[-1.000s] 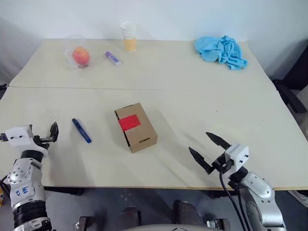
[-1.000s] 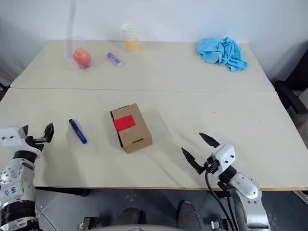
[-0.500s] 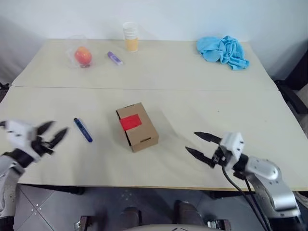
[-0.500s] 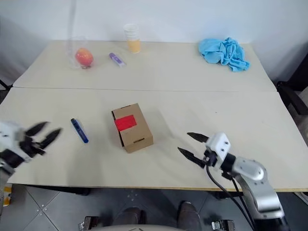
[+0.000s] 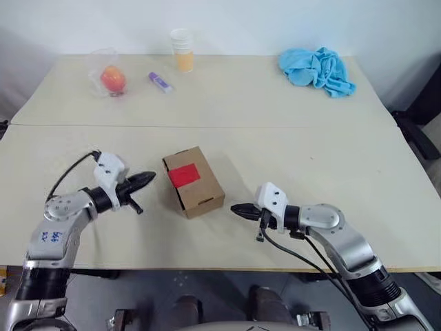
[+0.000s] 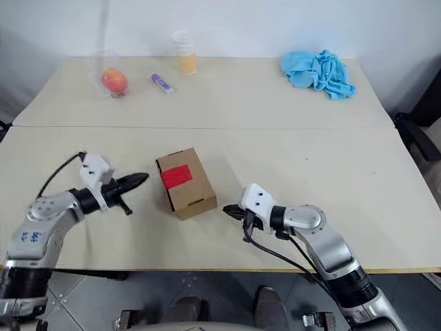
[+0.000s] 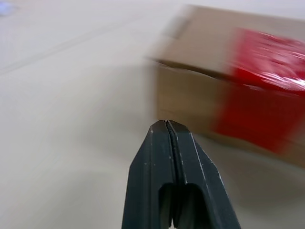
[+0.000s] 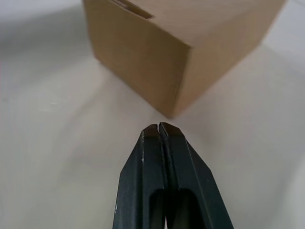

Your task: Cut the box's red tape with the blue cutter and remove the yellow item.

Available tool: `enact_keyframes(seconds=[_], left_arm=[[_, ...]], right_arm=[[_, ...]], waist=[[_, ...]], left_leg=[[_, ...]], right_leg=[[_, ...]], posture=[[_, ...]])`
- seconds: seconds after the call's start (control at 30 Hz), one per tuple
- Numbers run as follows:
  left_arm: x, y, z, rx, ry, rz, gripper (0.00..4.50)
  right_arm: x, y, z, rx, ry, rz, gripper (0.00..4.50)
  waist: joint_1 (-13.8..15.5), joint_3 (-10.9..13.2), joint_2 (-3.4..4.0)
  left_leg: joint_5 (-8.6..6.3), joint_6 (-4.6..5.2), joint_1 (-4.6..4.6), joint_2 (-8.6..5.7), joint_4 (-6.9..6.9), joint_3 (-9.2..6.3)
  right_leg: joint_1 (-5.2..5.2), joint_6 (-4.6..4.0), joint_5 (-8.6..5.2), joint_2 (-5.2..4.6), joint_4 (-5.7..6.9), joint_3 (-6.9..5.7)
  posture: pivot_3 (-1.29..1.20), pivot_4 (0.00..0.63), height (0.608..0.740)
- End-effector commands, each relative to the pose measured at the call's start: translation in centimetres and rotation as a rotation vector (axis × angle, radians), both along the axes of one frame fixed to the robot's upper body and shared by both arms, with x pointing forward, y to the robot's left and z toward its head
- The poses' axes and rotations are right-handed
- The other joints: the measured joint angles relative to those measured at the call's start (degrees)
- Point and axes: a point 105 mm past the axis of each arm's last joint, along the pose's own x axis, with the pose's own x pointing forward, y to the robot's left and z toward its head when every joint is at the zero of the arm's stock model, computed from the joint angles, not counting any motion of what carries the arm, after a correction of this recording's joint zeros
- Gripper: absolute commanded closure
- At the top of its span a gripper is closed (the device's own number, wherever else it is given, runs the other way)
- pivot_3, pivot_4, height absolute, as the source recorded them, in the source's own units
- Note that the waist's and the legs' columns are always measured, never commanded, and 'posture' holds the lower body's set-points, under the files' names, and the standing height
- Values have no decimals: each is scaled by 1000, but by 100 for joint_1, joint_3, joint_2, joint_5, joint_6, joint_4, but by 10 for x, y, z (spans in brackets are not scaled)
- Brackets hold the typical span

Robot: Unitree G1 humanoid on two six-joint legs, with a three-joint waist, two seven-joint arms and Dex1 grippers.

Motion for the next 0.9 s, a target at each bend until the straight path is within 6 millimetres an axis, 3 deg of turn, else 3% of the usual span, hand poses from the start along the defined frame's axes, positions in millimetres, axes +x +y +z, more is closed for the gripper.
enact_keyframes(seconds=[0.03, 0.2, 0.37, 0.47, 0.7, 0.9], left_arm=[[27, -5, 6, 35, -47, 19, 4500], [52, -29, -7, 42, -25, -63, 4500], [55, -38, -18, 46, 20, -139, 4500], [52, -38, -12, 8, 20, -171, 4500], [5, -44, 0, 1, 73, -401, 4500], [-46, -61, -11, 53, 217, -538, 4500]], right_arm=[[-14, 8, 1, -5, 37, 96, 4454], [-9, 16, 1, 6, 53, 83, 4454], [-3, 27, 8, 63, 58, 46, 4454], [3, 29, 12, 94, 58, 2, 4454], [31, 9, 21, 82, 3, -163, 4454], [63, -16, 34, 49, -54, -313, 4454]], waist=[[31, -1, -2], [-9, -4, -6], [-152, -2, -8], [-163, -2, -8], [-156, -2, -9], [-147, -1, -7]], left_leg=[[0, 0, 0, -1, 2, -1], [-1, 9, 1, -12, 3, 9], [-1, 8, 1, -5, 1, 19], [0, 8, 1, -3, 1, 19], [-1, 7, 1, -3, 2, 19], [-2, 7, 0, -3, 2, 18]], right_leg=[[2, 1, 0, 0, 0, -1], [3, 9, 5, -7, -4, -5], [-6, 9, 5, -7, -4, -28], [-7, 9, 5, -8, -4, -32], [-9, 9, 6, -14, 0, -29], [-9, 9, 6, -15, 2, -25]], posture=[[0, 150, 740], [0, 150, 740], [0, 150, 740], [0, 150, 740], [0, 150, 740], [0, 150, 740]])
